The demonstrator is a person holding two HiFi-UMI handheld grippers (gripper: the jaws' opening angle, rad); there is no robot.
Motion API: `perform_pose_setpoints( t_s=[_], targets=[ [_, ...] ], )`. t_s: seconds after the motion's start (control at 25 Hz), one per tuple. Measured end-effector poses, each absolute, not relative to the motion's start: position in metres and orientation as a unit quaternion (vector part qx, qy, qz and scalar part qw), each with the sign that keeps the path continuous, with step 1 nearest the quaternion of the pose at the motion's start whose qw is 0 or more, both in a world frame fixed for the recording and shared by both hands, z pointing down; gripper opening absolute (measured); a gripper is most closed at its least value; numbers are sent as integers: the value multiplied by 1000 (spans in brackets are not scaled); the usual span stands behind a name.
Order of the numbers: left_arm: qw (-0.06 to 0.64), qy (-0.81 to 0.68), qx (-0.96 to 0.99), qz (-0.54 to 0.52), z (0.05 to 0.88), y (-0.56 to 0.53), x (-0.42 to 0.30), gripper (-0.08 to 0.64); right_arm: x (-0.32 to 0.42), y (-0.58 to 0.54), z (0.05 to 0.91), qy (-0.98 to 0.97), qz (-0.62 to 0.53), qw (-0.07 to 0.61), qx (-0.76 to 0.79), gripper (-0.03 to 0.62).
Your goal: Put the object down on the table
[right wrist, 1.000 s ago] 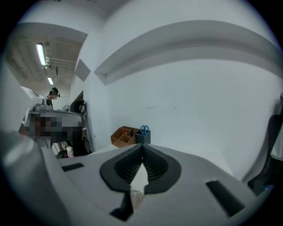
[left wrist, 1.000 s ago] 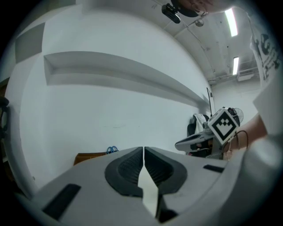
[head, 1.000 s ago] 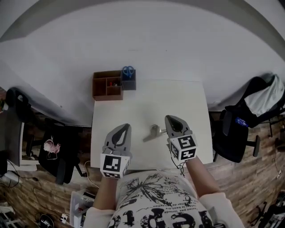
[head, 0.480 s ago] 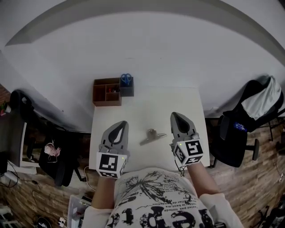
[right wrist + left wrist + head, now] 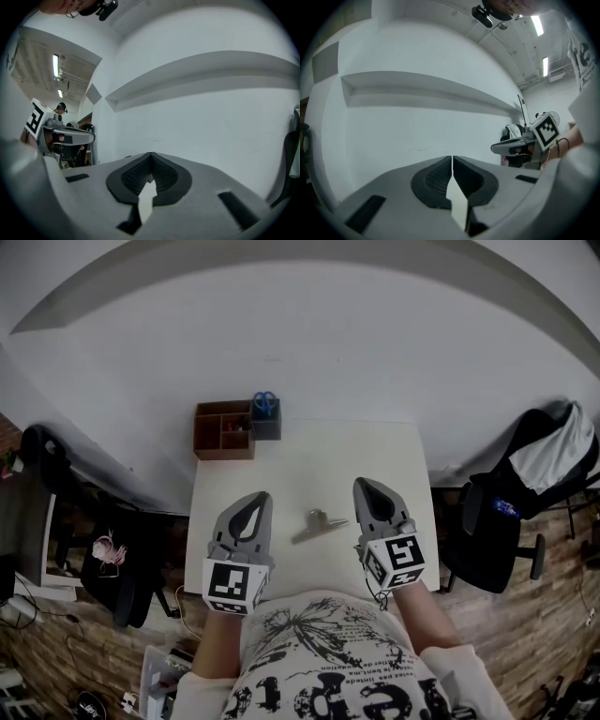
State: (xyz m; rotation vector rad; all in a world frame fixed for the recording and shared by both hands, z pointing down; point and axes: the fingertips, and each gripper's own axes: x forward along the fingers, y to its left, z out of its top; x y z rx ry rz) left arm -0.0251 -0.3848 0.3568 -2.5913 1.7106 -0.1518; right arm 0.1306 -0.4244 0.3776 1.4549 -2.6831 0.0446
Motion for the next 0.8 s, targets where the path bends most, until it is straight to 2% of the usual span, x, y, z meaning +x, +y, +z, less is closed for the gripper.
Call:
perform_pose_setpoints(
  t_s=[0.8],
  targets=[
    [15, 568, -821, -55, 358, -388, -28, 12, 120, -432, 380, -885, -13, 63, 461, -11]
  ],
)
